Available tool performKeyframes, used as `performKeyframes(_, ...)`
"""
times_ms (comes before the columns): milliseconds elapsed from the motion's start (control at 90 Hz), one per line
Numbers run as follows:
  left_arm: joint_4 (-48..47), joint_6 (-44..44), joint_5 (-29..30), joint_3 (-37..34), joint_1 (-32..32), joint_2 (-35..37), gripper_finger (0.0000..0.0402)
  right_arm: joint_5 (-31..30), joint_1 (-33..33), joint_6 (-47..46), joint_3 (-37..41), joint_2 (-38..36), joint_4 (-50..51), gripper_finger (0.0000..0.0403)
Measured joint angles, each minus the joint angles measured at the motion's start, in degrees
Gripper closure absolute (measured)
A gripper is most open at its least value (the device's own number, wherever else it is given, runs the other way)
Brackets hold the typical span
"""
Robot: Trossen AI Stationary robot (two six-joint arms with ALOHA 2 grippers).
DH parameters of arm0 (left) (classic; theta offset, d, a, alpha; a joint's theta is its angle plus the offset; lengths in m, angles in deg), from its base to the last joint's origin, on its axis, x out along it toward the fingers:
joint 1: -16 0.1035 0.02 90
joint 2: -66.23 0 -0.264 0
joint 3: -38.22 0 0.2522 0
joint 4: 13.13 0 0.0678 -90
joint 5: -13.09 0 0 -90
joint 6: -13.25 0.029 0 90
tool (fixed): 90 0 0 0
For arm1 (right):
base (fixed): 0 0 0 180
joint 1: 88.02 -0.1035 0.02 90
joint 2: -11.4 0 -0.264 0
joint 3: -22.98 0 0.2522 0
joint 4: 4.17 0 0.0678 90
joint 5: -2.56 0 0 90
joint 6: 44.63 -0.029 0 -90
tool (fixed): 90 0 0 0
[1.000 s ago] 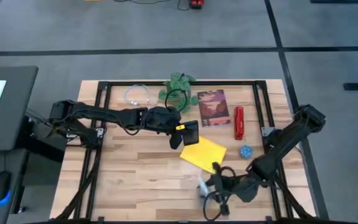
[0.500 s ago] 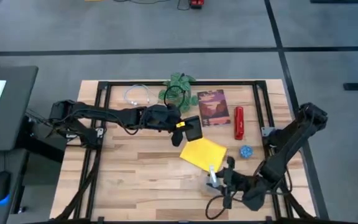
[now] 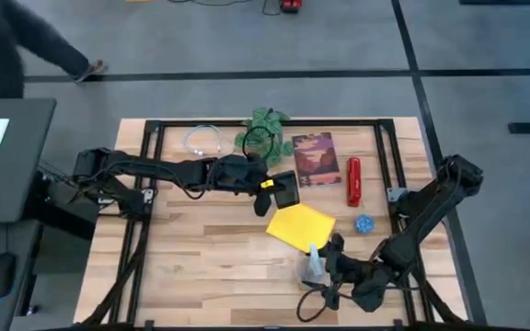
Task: Apply microfiber cloth
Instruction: Spray the front of the cellphone with the spray cleaning bottle
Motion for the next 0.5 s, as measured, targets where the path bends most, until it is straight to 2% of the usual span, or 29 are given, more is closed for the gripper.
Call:
performKeyframes(167,-0.02,-0.02,0.07,0.00,0.00,0.00,0.0389,0.15,0.77,-4.88,0.00,0.00,2.96,0.0057)
performKeyframes(500,0.00,-0.11,0.09,0.00,0.00,-0.02,0.0389,1.44,2.66,-4.96,0.00,-1.00,5.94,0.0058)
